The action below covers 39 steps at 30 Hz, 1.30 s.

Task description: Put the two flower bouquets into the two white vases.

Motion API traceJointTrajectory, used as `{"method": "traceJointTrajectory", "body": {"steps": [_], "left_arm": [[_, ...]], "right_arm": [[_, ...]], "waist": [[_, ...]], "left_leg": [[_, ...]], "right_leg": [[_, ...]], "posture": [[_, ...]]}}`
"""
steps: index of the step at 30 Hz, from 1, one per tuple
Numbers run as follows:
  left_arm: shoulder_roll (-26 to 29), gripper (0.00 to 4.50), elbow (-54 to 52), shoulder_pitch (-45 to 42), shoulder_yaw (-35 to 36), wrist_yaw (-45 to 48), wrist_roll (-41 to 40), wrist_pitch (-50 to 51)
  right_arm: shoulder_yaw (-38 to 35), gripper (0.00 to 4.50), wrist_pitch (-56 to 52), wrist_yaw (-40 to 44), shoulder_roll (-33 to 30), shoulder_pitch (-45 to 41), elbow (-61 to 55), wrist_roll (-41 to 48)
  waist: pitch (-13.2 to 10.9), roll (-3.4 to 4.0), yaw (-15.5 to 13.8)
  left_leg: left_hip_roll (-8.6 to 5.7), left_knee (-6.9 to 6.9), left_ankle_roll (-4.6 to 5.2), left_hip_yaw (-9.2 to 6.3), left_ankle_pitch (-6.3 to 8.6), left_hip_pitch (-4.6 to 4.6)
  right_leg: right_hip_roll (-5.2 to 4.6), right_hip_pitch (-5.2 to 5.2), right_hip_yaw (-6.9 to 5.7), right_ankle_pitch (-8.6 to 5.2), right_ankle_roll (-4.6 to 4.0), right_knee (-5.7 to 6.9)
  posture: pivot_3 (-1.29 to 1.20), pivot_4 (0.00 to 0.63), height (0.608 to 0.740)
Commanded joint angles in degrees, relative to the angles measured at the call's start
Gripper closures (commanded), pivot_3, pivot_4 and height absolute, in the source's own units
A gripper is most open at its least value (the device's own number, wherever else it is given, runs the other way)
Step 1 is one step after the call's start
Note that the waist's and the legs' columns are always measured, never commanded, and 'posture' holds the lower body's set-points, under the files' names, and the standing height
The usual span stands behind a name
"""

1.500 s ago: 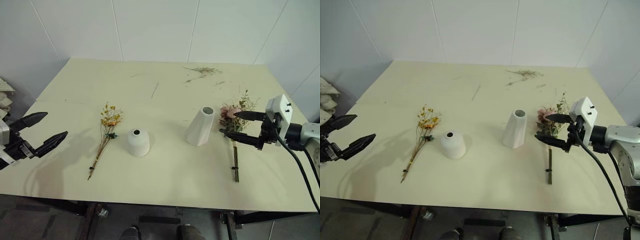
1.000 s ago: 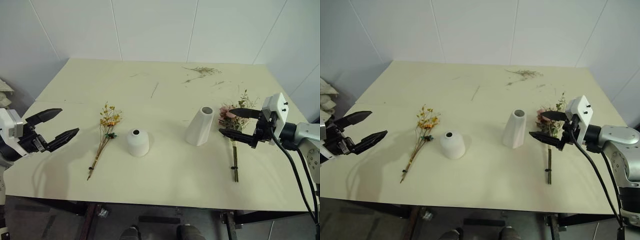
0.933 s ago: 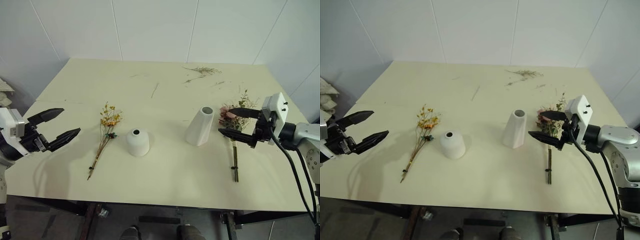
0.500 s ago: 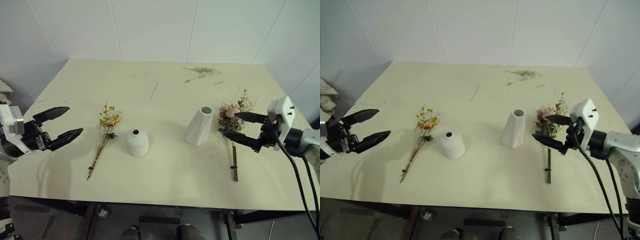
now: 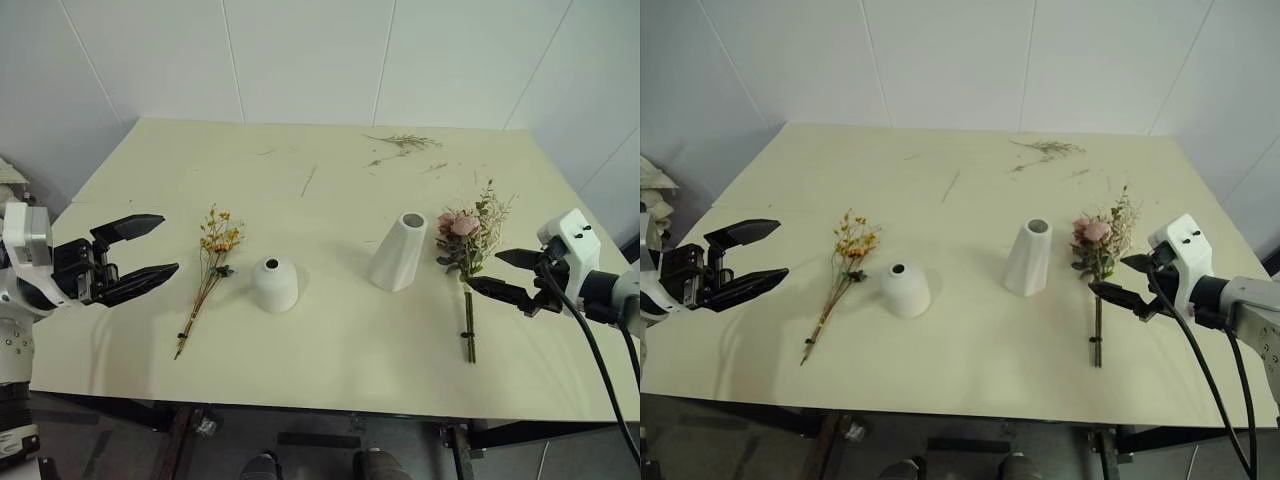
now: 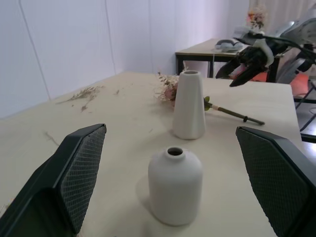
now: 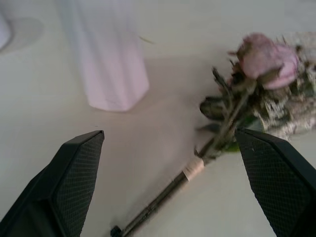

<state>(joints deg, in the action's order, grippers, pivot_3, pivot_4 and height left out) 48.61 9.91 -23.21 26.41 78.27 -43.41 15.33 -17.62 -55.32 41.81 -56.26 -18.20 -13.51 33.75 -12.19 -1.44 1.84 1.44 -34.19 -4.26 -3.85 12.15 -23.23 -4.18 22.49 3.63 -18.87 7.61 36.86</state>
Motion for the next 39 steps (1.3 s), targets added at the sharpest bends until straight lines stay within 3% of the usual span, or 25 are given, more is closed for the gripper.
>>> {"method": "traceJointTrajectory", "body": {"steps": [1,10,17,26,29,39], "left_arm": [[0.78,0.00,-0.03,-1.20,0.58,2.13,-1.77,0.99],[0.70,0.00,2.39,-5.02,-0.76,6.53,-2.56,3.46],[0.70,0.00,1.16,-3.70,0.07,6.53,-2.85,4.64],[0.16,0.00,-1.13,-1.56,1.69,4.95,-3.13,4.21],[0.06,0.00,-1.73,-1.04,2.05,4.58,-3.39,4.28],[-0.34,0.00,-2.23,-0.59,2.30,4.35,-3.91,4.13]], "right_arm": [[0.57,0.03,-6.44,-5.30,-0.26,-2.67,-2.30,-0.61],[4.44,0.03,-23.09,-16.22,6.23,-11.03,-1.19,-1.90],[6.63,0.03,-25.16,-19.60,10.94,-12.57,0.18,-4.01],[11.89,0.03,-20.39,-21.57,13.63,-16.48,8.93,-9.70],[11.55,0.59,-19.67,-22.75,14.73,-17.77,11.79,-11.43],[10.56,3.95,-18.95,-23.31,16.39,-18.18,11.42,-13.04]], "waist": [[0.00,0.00,0.05],[0.00,0.00,-0.11],[0.00,0.00,-0.02],[0.00,0.00,0.06],[0.00,0.00,0.07],[0.00,0.00,0.00]], "left_leg": [[0.01,0.00,0.00,0.00,0.00,0.00],[0.11,0.04,0.00,-0.01,0.00,-0.04],[0.15,0.05,0.00,-0.01,0.00,-0.05],[0.20,0.06,0.00,0.00,0.00,-0.05],[0.20,0.05,0.00,0.00,0.00,-0.05],[0.22,0.05,0.00,0.00,0.00,-0.04]], "right_leg": [[0.01,0.01,0.00,0.00,-0.01,0.00],[0.12,0.04,0.00,0.01,-0.08,-0.06],[0.18,0.08,0.00,0.01,-0.08,-0.04],[0.23,0.10,0.02,0.01,-0.11,-0.02],[0.24,0.10,0.02,0.01,-0.11,-0.02],[0.27,0.09,0.03,0.02,-0.12,-0.02]], "posture": [[0.00,0.150,0.740],[0.00,0.150,0.740],[0.00,0.150,0.740],[0.00,0.150,0.740],[0.00,0.150,0.740],[0.00,0.150,0.740]]}}
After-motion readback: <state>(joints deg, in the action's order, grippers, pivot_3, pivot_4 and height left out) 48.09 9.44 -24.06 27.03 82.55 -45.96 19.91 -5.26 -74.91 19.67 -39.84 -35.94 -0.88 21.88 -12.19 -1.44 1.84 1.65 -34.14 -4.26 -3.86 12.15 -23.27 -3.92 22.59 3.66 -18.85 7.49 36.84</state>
